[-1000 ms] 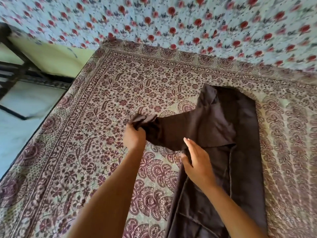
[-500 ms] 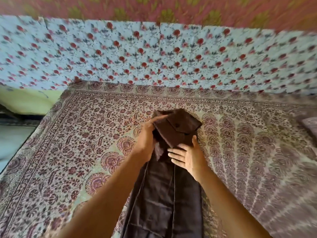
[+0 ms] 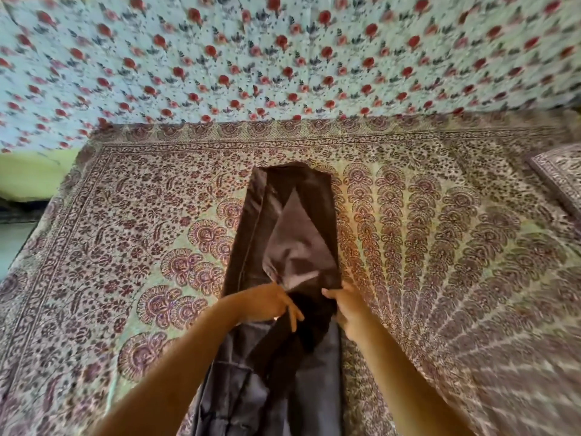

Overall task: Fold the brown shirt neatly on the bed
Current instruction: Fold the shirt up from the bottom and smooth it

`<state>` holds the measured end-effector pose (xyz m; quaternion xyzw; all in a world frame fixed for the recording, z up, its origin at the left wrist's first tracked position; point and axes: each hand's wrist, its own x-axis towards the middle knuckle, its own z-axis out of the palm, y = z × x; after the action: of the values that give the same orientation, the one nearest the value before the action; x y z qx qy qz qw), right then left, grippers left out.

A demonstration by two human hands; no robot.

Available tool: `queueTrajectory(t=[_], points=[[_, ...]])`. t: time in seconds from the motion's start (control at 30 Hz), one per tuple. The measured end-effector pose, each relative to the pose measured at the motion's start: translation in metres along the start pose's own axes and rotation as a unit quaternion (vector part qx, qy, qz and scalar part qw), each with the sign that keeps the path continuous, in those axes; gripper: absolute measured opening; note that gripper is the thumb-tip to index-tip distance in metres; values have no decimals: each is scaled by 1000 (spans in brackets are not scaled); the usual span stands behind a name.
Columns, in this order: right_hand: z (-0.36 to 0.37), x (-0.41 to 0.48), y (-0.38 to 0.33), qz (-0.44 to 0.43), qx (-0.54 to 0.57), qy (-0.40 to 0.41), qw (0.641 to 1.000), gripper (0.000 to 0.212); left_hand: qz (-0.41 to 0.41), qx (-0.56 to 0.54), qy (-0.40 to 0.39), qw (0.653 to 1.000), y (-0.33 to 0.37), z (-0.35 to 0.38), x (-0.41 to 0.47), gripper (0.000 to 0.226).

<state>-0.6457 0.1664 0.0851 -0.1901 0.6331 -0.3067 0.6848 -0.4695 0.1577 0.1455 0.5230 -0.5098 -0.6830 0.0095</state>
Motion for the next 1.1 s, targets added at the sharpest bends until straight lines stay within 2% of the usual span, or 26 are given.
queueTrajectory(t=[0.07,0.2,0.23,0.27,0.4,0.47,0.5,0.57,0.6,0.67,0.73,0.83,0.87,0.93,1.0,1.07,1.1], points=[[2,4,18,13,8,22,1000,30,-11,81,41,996,-25,-1,3,23],[5,6,37,21,14,54,998,27,-57,-11,165,985,-71,2,8,10],[6,6,39,20,33,55,998,24,-49,-5,174,983,-82,8,10,8],[6,6,40,19,62,55,996,24,-30,-5,164,986,-93,16,11,16],[4,10,40,30,139,32,989,24,6,-108,154,982,-143,53,31,90],[1,9,39,40,158,13,987,21,6,-145,201,969,-142,62,35,103],[-1,7,38,42,164,3,986,20,12,-157,227,961,-133,64,32,95],[-4,3,38,44,177,-15,983,19,10,-184,245,952,-120,65,29,53],[-6,2,39,43,177,-11,983,17,6,-192,235,953,-118,64,29,36],[-10,4,45,39,169,22,985,23,-11,-223,194,955,-119,62,24,22],[-14,3,58,46,129,37,990,32,-45,-264,149,952,-123,59,15,15],[-12,-15,83,65,-12,-28,997,48,-131,-316,108,934,-137,59,2,9],[-11,-24,92,69,-64,-57,994,48,-146,-329,92,929,-142,61,-1,8],[-8,-39,109,65,-128,-91,985,29,-162,-318,59,932,-153,68,-5,10],[-8,-43,129,17,-182,-27,983,12,-174,-251,33,952,-163,75,-9,9],[-14,-42,143,-25,-197,86,976,6,-196,-172,25,965,-169,79,-13,7],[-17,-41,147,-28,-189,110,975,6,-205,-148,26,967,-171,81,-14,14]])
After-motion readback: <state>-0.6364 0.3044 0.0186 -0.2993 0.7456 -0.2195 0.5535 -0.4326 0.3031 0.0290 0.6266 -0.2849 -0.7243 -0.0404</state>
